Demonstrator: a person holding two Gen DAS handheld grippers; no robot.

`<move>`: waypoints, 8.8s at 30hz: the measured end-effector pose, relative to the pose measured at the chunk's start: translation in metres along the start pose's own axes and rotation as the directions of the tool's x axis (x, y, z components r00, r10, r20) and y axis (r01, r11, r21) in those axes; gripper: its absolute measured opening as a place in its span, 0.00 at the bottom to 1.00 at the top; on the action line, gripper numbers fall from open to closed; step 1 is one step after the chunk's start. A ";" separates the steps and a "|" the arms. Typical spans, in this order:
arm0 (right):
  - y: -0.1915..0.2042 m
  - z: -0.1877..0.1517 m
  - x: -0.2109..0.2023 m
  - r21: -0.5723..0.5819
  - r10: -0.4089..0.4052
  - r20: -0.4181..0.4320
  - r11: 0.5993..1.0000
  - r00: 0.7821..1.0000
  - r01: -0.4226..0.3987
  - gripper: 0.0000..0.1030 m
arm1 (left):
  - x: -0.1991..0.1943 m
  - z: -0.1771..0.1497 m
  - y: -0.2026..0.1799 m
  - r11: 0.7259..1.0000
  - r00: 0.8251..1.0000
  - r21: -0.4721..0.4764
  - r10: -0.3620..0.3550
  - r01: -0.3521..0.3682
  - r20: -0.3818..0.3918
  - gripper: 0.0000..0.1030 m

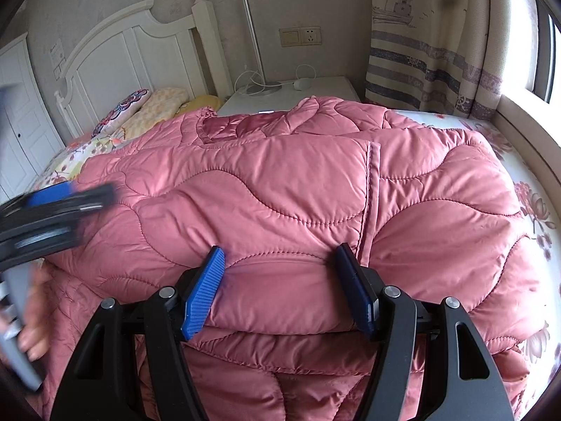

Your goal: Fold large clothes

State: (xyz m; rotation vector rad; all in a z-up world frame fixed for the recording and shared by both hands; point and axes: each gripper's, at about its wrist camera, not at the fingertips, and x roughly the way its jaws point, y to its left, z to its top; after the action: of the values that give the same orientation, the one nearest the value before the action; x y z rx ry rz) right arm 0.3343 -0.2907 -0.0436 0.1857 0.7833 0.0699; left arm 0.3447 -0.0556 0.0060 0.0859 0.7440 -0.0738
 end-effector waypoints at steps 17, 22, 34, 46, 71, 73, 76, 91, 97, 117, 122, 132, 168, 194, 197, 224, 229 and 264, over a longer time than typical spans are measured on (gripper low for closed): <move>0.082 -0.086 -0.047 -0.274 -0.022 -0.108 0.962 0.994 -0.009 0.81 | -0.016 -0.104 0.057 0.999 0.986 0.018 0.051 -0.049 -0.158 0.98; 0.068 -0.080 -0.077 -0.250 -0.038 -0.088 0.968 0.995 0.015 0.82 | -0.038 -0.107 0.074 0.997 0.986 -0.036 0.063 -0.070 -0.152 0.98; -0.003 -0.114 -0.101 -0.193 -0.130 -0.099 0.975 0.986 0.110 0.83 | -0.053 -0.146 0.103 0.996 0.978 -0.085 -0.043 0.026 -0.206 0.98; -0.021 -0.155 -0.133 -0.190 -0.106 -0.076 0.978 0.992 0.090 0.84 | -0.105 -0.187 0.097 0.992 0.993 0.096 0.091 -0.084 -0.073 0.98; -0.047 -0.175 -0.197 -0.161 -0.151 0.007 0.975 0.989 0.150 0.83 | -0.166 -0.210 0.142 1.000 1.000 -0.016 -0.024 0.024 -0.012 0.98; -0.066 -0.185 -0.212 -0.133 -0.169 -0.005 0.977 0.986 0.166 0.83 | -0.172 -0.223 0.152 0.998 0.997 -0.027 -0.054 0.053 -0.046 0.98; -0.105 -0.212 -0.232 -0.029 -0.137 -0.040 0.990 0.990 0.136 0.83 | -0.177 -0.242 0.161 0.991 0.990 -0.059 -0.122 0.117 -0.073 0.98; -0.103 -0.256 -0.241 -0.024 -0.002 -0.014 1.000 1.000 0.002 0.52 | -0.174 -0.266 0.140 0.982 0.975 -0.020 -0.189 0.188 -0.114 0.87; -0.116 -0.262 -0.249 0.013 0.038 0.003 0.999 0.999 -0.038 0.52 | -0.175 -0.269 0.139 0.986 0.978 -0.012 -0.169 0.169 -0.119 0.90; -0.102 -0.261 -0.254 0.073 0.120 0.076 0.989 0.990 -0.125 0.14 | -0.212 -0.260 0.130 0.972 0.972 -0.022 -0.235 0.235 0.015 0.09; -0.098 -0.255 -0.258 0.052 0.122 0.084 0.991 0.989 -0.127 0.14 | -0.209 -0.263 0.132 0.981 0.981 0.009 -0.192 0.192 -0.008 0.10; -0.108 -0.258 -0.238 0.085 0.059 0.035 0.994 0.998 -0.062 0.38 | -0.198 -0.272 0.125 0.997 0.997 0.036 -0.060 0.062 -0.044 0.64; -0.093 -0.259 -0.234 0.026 0.030 0.042 0.999 0.999 -0.031 0.14 | -0.197 -0.285 0.128 0.967 0.968 -0.050 -0.252 0.252 0.006 0.14; -0.055 -0.214 -0.398 -0.067 0.322 0.316 0.946 0.892 -0.318 0.13 | -0.342 -0.283 0.231 0.735 0.735 -0.211 -0.519 0.644 0.436 0.09; -0.044 -0.188 -0.391 -0.094 0.321 0.322 0.947 0.891 -0.307 0.13 | -0.338 -0.259 0.238 0.698 0.708 -0.229 -0.538 0.679 0.458 0.10; -0.174 -0.006 -0.147 0.352 0.176 0.117 0.913 0.977 -0.206 0.92 | -0.050 -0.025 0.249 0.844 0.946 -0.448 -0.324 0.295 0.013 0.89; -0.162 -0.018 -0.103 0.318 0.190 0.038 0.928 0.981 -0.192 0.90 | -0.014 -0.036 0.227 0.870 0.927 -0.381 -0.367 0.312 -0.078 0.89; -0.108 0.031 -0.004 0.159 -0.257 -0.094 0.950 0.962 0.269 0.36 | 0.078 -0.006 0.165 0.985 0.986 -0.142 0.077 -0.098 -0.150 0.61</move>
State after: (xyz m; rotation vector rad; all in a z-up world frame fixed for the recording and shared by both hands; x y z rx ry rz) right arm 0.3527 -0.4018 -0.0404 0.2400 0.8804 -0.2457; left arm 0.4135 0.1058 -0.0427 -0.0185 0.8865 0.0731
